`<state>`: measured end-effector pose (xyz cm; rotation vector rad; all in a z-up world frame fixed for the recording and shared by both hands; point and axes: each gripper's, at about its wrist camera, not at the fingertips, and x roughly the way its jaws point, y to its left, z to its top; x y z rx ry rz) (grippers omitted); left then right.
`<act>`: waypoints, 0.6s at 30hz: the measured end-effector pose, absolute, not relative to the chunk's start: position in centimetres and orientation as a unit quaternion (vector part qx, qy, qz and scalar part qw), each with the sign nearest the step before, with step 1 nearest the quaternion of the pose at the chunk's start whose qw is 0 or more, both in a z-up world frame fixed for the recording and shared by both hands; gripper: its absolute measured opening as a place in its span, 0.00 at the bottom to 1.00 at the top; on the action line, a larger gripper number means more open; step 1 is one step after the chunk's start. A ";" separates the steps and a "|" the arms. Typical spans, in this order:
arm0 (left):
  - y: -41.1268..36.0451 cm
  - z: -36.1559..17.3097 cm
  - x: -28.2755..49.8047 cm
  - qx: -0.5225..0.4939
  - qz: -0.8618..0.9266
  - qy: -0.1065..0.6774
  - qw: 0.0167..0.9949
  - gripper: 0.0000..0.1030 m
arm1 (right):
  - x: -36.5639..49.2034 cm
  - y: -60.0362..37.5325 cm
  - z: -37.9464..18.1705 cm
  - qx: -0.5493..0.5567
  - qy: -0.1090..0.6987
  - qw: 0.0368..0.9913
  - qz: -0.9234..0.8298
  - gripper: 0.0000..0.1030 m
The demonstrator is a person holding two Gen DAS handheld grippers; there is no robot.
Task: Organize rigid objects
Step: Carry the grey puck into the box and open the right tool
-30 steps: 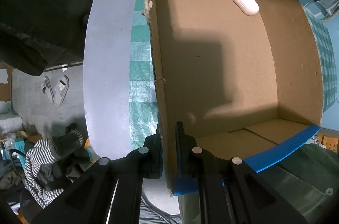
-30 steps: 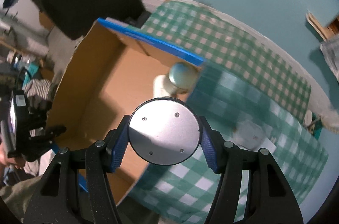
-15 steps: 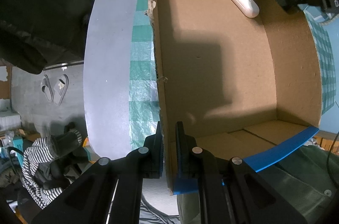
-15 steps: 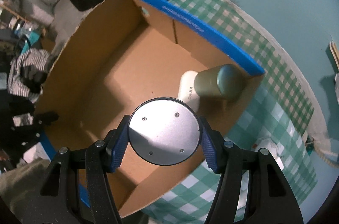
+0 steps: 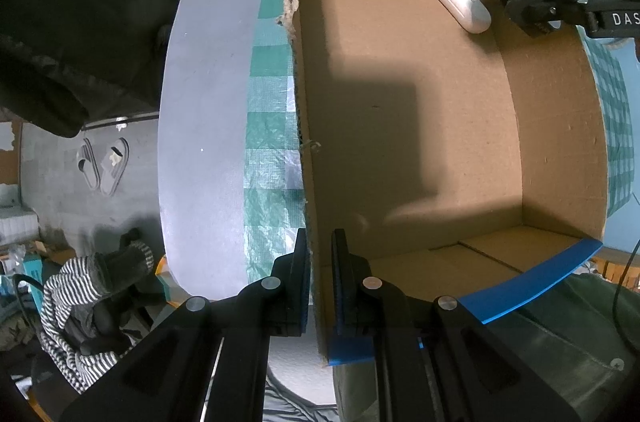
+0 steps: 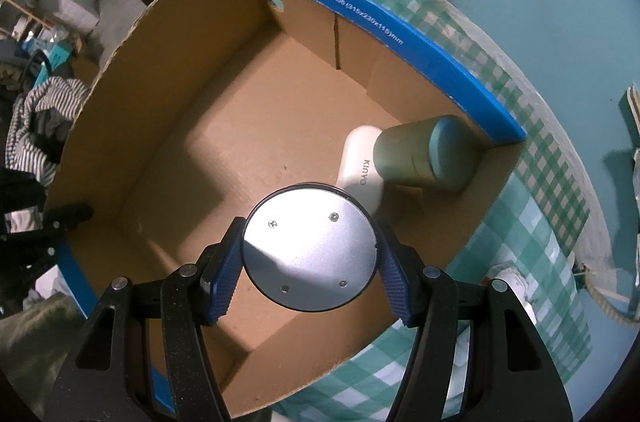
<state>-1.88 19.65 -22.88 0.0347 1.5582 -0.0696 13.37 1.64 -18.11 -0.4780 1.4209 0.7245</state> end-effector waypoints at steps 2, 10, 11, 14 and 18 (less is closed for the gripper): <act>19.8 -22.9 -1.9 0.015 -0.032 0.703 0.710 0.09 | 13.4 1.4 -18.1 -0.212 0.632 0.674 0.319 0.61; 19.6 -23.1 -1.9 0.018 -0.031 0.704 0.710 0.09 | 13.7 0.5 -16.7 -0.188 0.628 0.689 0.310 0.61; 19.6 -23.1 -1.9 0.018 -0.032 0.703 0.710 0.09 | 13.8 0.4 -16.6 -0.184 0.628 0.691 0.308 0.61; 19.5 -22.9 -1.9 0.020 -0.034 0.703 0.710 0.09 | 14.0 -0.1 -15.7 -0.170 0.627 0.697 0.305 0.61; 19.4 -22.9 -2.0 0.022 -0.035 0.703 0.710 0.09 | 14.1 -0.9 -14.6 -0.158 0.623 0.705 0.299 0.61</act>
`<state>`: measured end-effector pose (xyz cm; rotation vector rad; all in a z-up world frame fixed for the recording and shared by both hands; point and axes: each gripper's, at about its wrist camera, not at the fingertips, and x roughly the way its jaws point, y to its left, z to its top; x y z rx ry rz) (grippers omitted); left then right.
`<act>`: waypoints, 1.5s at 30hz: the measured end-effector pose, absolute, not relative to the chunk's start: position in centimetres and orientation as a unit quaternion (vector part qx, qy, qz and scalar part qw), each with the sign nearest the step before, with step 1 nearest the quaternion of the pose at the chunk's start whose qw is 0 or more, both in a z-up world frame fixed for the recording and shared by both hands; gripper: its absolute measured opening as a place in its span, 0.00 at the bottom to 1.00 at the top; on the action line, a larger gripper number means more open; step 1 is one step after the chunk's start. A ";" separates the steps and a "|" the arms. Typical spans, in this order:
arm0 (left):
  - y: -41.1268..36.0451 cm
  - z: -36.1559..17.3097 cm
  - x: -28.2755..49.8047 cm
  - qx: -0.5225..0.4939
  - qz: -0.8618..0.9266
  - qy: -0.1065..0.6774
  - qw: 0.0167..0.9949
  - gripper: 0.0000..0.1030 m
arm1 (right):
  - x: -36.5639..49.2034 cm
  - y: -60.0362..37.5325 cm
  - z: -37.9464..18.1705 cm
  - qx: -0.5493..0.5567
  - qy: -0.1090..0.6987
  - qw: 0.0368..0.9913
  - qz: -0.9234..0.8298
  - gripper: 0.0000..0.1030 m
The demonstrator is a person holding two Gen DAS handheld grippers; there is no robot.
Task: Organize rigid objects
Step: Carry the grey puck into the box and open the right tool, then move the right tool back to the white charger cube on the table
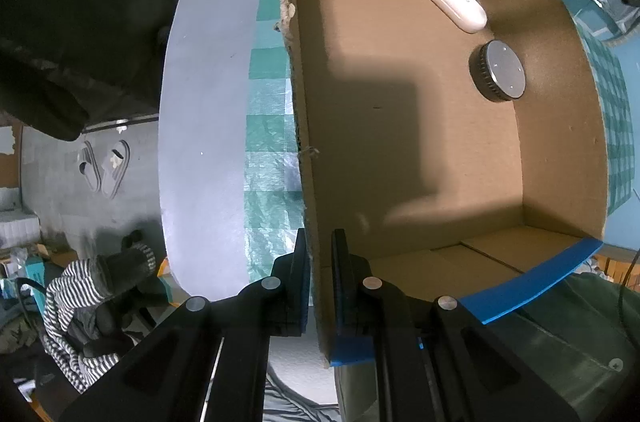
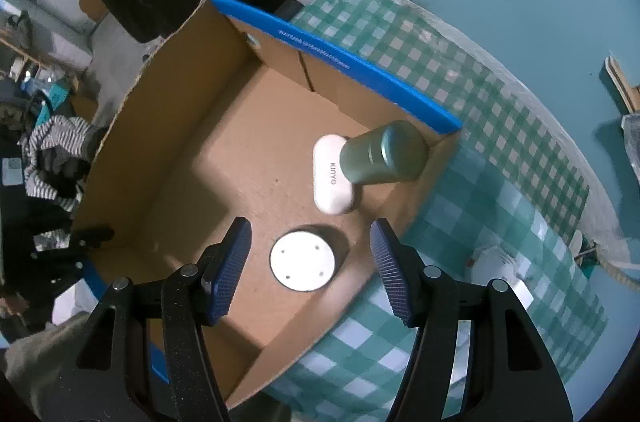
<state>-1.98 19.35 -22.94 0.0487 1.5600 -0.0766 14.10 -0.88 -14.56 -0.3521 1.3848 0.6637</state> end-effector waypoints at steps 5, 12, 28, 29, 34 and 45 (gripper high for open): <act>19.3 -23.0 -2.1 0.022 -0.035 0.704 0.709 0.09 | 14.2 -1.9 -13.3 -0.142 0.620 0.715 0.290 0.62; 19.1 -23.2 -2.0 0.023 -0.035 0.707 0.706 0.09 | 14.1 -4.2 -11.5 -0.121 0.616 0.728 0.275 0.62; 19.3 -23.1 -2.0 0.020 -0.033 0.708 0.705 0.09 | 12.7 -15.3 -12.3 -0.028 0.642 0.746 0.175 0.71; 19.3 -23.1 -2.0 0.021 -0.033 0.708 0.705 0.09 | 12.8 -16.1 -12.8 -0.023 0.647 0.744 0.164 0.71; 19.0 -23.1 -2.0 0.022 -0.033 0.710 0.703 0.09 | 13.6 -21.2 -16.0 0.011 0.675 0.730 0.107 0.71; 18.8 -23.1 -1.9 0.021 -0.029 0.713 0.701 0.09 | 13.6 -25.3 -22.5 0.067 0.717 0.691 0.066 0.71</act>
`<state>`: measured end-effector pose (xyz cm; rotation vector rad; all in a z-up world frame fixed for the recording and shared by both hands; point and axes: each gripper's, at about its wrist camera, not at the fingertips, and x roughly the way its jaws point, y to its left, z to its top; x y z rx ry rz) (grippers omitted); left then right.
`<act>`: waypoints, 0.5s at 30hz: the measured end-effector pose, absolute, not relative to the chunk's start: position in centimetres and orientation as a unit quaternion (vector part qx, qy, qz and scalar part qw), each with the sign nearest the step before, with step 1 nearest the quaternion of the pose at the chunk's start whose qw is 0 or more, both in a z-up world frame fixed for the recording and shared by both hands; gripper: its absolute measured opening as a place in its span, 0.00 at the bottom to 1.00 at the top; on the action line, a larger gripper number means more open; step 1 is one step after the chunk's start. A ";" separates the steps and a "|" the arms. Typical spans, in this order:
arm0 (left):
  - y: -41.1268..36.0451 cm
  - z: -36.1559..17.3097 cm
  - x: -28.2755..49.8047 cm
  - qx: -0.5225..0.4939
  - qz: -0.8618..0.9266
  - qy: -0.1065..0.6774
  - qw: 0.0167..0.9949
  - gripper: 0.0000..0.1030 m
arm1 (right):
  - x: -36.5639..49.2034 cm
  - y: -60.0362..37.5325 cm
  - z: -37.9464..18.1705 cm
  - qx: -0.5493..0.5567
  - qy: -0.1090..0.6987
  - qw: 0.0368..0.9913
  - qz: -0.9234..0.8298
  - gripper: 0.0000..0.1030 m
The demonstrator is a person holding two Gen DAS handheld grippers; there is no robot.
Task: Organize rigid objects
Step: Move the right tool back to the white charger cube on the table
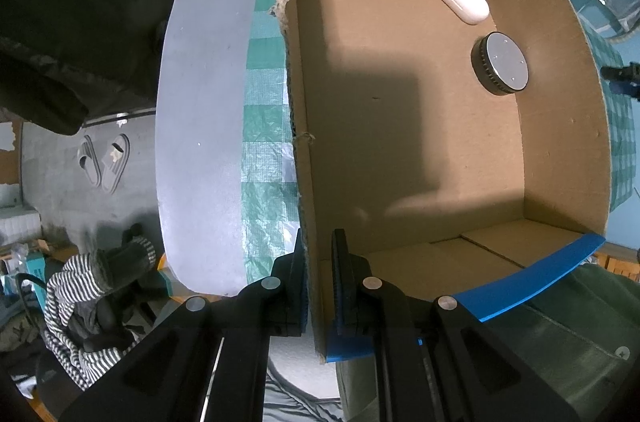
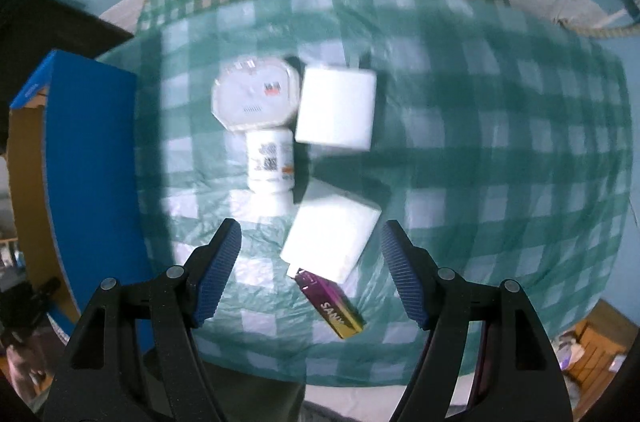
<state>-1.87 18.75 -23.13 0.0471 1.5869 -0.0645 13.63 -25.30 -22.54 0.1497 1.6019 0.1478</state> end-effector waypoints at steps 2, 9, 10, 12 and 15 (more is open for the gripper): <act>18.8 -23.1 -1.8 0.020 -0.028 0.712 0.701 0.09 | 13.5 -25.3 -23.5 0.067 0.722 0.686 0.067 0.71; 18.9 -23.2 -1.9 0.020 -0.029 0.713 0.701 0.09 | 13.3 -25.1 -25.8 0.061 0.732 0.676 0.049 0.71; 18.9 -23.2 -1.9 0.020 -0.029 0.713 0.700 0.09 | 13.3 -25.1 -26.0 0.062 0.733 0.676 0.048 0.71; 19.0 -23.2 -1.9 0.020 -0.029 0.713 0.700 0.09 | 13.3 -25.3 -26.5 0.065 0.733 0.675 0.046 0.71; 19.0 -23.3 -2.0 0.020 -0.029 0.713 0.700 0.09 | 13.3 -25.4 -27.2 0.057 0.738 0.671 0.048 0.60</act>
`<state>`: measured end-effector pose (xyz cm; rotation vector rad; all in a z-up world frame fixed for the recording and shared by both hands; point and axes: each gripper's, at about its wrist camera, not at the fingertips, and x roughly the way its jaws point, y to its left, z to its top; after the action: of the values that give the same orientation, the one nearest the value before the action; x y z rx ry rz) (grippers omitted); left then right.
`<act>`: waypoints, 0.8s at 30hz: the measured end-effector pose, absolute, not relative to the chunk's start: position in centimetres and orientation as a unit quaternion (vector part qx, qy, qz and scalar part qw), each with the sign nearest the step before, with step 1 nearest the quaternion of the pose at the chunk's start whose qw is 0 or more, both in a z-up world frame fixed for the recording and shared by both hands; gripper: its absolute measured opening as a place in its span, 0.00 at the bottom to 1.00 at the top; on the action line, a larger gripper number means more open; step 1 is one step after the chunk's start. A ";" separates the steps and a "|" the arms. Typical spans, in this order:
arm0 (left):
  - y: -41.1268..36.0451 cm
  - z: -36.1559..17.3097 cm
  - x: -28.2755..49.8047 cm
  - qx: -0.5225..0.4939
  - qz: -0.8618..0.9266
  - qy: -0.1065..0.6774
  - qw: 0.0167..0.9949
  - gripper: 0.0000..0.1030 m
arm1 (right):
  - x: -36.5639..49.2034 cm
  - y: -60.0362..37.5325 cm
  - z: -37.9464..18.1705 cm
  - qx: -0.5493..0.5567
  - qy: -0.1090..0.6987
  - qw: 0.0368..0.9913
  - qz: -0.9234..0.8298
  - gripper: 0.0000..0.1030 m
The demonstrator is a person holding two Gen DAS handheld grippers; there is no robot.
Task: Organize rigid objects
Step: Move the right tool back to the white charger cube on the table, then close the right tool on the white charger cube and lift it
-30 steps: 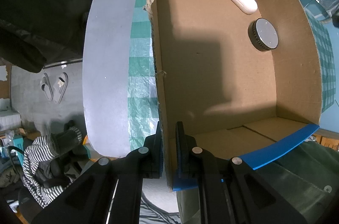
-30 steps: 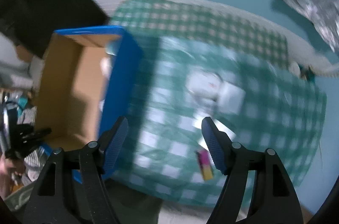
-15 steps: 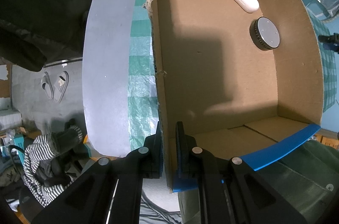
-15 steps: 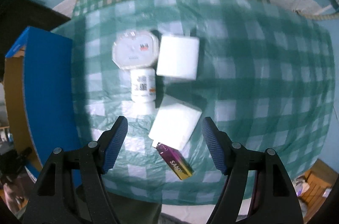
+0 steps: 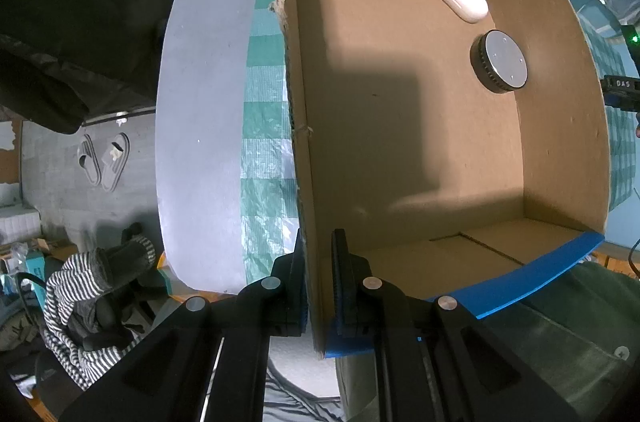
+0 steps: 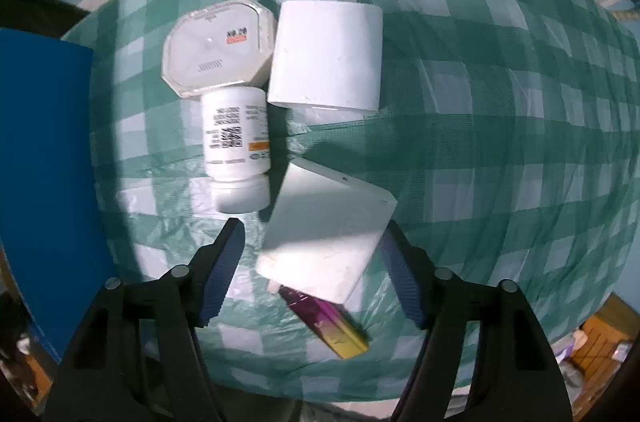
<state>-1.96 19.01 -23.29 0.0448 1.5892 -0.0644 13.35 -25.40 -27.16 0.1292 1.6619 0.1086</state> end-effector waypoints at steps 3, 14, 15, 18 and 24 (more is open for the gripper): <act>19.1 -23.3 -2.0 0.018 -0.030 0.713 0.700 0.09 | 13.3 -25.7 -27.3 0.043 0.740 0.668 0.061 0.58; 19.2 -23.4 -2.0 0.018 -0.028 0.716 0.697 0.09 | 14.2 -25.8 -27.4 -0.011 0.727 0.683 0.071 0.55; 19.2 -23.4 -2.0 0.018 -0.028 0.716 0.697 0.09 | 14.3 -25.9 -27.4 -0.010 0.726 0.684 0.069 0.56; 19.2 -23.5 -2.0 0.017 -0.028 0.716 0.697 0.09 | 14.5 -25.3 -27.6 -0.026 0.724 0.686 0.065 0.55; 19.1 -23.4 -2.2 0.017 -0.031 0.715 0.699 0.09 | 13.0 -24.7 -27.3 -0.014 0.714 0.697 0.060 0.50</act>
<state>-2.23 19.11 -23.38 0.0384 1.5929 -0.0690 13.01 -24.68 -27.27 -0.0323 1.5921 0.1335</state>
